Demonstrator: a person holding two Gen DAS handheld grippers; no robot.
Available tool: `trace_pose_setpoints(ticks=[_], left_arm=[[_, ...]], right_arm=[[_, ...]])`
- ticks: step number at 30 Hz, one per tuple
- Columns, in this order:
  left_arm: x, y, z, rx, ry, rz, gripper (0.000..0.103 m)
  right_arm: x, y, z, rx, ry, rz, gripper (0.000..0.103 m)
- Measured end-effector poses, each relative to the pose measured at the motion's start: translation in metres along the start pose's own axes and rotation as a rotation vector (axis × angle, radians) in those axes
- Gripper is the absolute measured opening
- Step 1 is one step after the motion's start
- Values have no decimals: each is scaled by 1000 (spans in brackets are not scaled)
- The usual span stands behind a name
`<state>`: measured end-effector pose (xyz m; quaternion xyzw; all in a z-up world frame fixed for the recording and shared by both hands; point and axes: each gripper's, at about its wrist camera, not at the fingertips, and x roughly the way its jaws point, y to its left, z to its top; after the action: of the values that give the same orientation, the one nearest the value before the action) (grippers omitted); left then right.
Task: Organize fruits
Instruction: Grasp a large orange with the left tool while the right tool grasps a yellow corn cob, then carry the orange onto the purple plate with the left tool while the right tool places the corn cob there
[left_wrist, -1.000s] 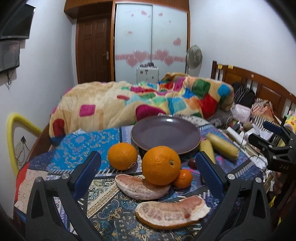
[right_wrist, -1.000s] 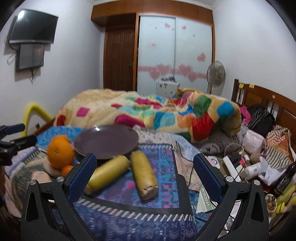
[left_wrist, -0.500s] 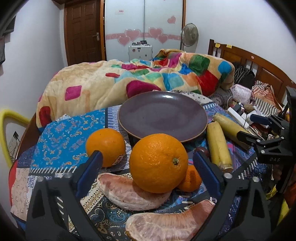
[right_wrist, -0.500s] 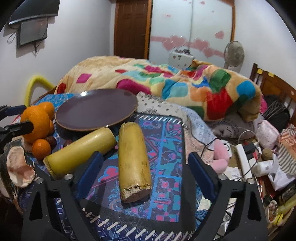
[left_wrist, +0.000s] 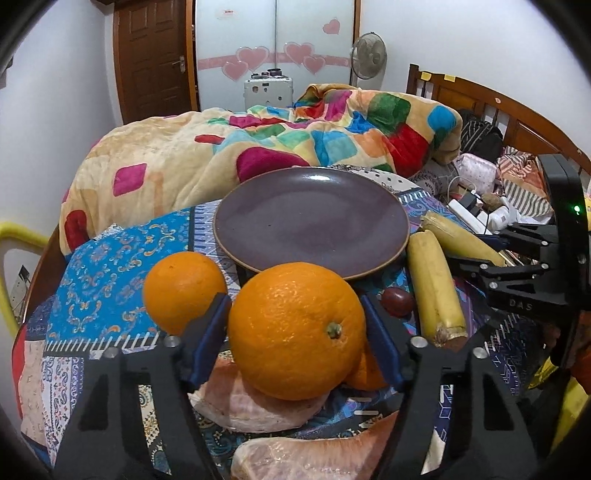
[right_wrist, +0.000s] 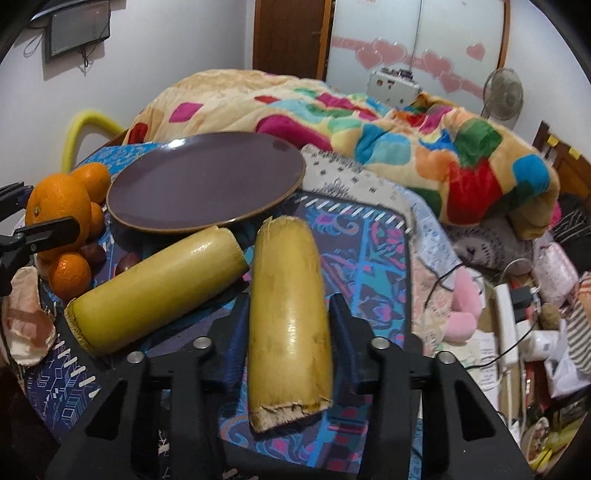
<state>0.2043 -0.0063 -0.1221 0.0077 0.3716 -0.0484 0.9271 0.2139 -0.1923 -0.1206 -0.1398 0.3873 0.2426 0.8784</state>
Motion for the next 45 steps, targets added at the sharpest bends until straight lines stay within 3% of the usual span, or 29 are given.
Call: trace_pose_setpoints(ticks=[12, 30, 40, 45], left_arm=[[-5, 1, 4, -12, -2, 1, 67], [-53, 15, 55, 7, -120, 36, 67], [-32, 29, 86, -22, -91, 5, 67], [-10, 32, 94, -17, -56, 31, 67]], right_arm=[[-7, -1, 2, 30, -23, 4, 36], [-63, 1, 43, 36, -214, -12, 36], [-53, 8, 67, 32, -266, 3, 36], [-36, 12, 76, 28, -264, 16, 36]])
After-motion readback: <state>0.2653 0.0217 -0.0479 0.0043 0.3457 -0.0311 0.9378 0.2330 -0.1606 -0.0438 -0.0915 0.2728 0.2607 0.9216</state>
